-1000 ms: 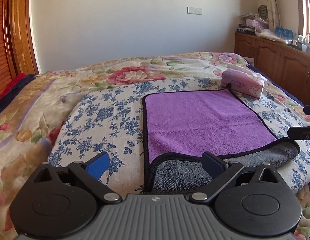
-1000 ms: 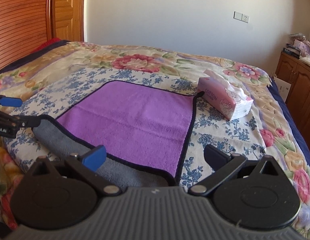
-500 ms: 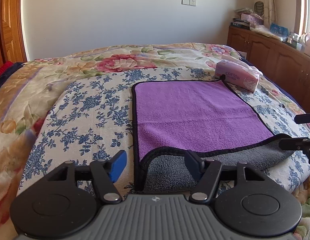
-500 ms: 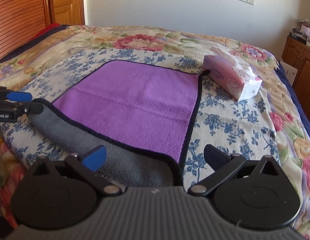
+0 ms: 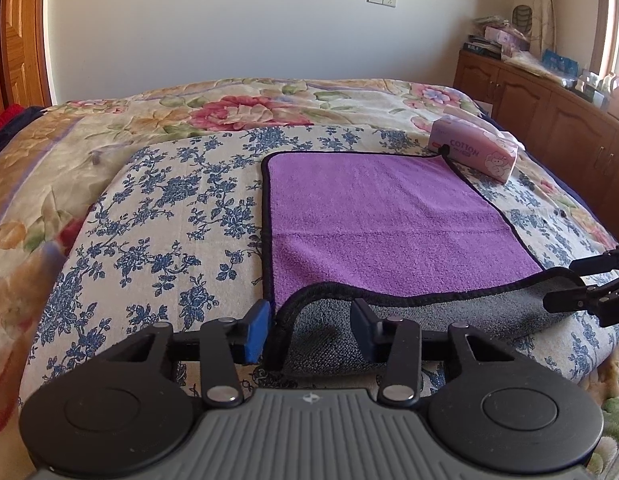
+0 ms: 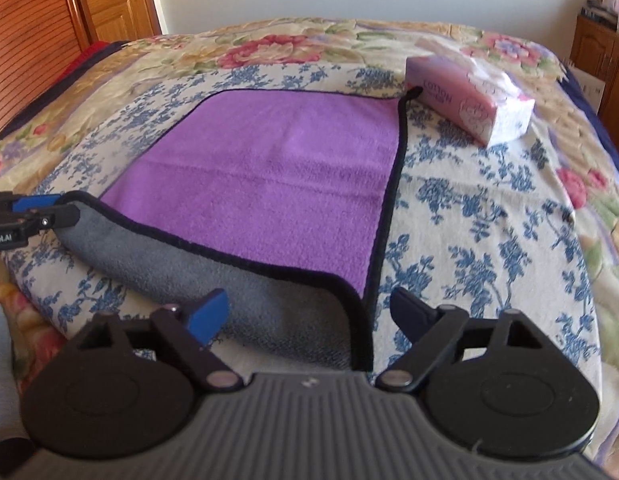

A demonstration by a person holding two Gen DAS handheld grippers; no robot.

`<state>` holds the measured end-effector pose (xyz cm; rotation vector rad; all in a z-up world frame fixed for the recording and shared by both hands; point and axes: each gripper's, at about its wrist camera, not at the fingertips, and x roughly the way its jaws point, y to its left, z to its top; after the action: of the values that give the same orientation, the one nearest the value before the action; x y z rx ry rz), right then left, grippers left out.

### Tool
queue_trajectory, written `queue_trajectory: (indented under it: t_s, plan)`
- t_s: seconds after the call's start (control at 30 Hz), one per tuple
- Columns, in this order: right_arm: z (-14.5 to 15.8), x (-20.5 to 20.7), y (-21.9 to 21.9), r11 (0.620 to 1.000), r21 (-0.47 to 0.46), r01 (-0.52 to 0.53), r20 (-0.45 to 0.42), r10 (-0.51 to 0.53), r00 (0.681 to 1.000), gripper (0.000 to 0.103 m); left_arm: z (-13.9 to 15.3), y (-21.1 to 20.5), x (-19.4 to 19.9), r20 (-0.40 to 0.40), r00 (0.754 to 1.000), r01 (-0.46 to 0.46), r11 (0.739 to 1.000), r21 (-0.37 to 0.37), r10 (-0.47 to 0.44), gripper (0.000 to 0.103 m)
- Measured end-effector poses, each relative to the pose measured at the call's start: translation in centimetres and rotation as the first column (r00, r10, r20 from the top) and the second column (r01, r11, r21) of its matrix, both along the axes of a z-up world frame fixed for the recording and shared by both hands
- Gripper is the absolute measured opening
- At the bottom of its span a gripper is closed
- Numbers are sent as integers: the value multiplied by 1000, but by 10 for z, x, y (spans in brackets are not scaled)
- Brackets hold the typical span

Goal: Fold towel

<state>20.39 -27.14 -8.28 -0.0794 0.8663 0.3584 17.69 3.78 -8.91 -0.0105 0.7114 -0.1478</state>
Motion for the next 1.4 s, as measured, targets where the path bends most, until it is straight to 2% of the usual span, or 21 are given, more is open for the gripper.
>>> queue_trajectory:
  t_s: [0.2, 0.43, 0.57, 0.77, 0.93, 1.0, 1.1, 1.17, 1.4]
  plan:
    - [-2, 1, -2, 1000, 27, -5, -36, 6, 999, 79, -3, 0, 0, -15, 1000, -3, 1000, 9, 3, 47]
    - [0, 1, -3, 999, 45, -13, -42, 15, 999, 65, -3, -1, 0, -19, 1000, 3, 1000, 14, -3, 32]
    - [0, 1, -5, 999, 45, -8, -38, 10, 999, 56, -2, -2, -1, -15, 1000, 5, 1000, 9, -5, 28]
    - [0, 1, -6, 999, 36, -8, -39, 9, 999, 30, -1, -3, -1, -18, 1000, 5, 1000, 13, -5, 28]
    - [1, 1, -8, 999, 33, -6, -30, 7, 1000, 19, -2, -3, -2, -18, 1000, 7, 1000, 14, -7, 28]
    - [1, 1, -9, 1000, 29, 0, -25, 1, 1000, 10, -2, -4, -2, -17, 1000, 10, 1000, 11, -10, 24]
    - [2, 1, -11, 999, 35, 10, -18, -9, 1000, 9, -2, -4, -2, -15, 1000, 10, 1000, 11, -10, 20]
    - [3, 1, -10, 999, 34, 9, -9, -9, 1000, 5, -2, -4, -2, -15, 1000, 11, 1000, 12, -11, 13]
    - [7, 0, -11, 999, 42, 12, 20, -12, 1000, 4, 1, -5, -4, -4, 1000, 15, 1000, 4, -15, 8]
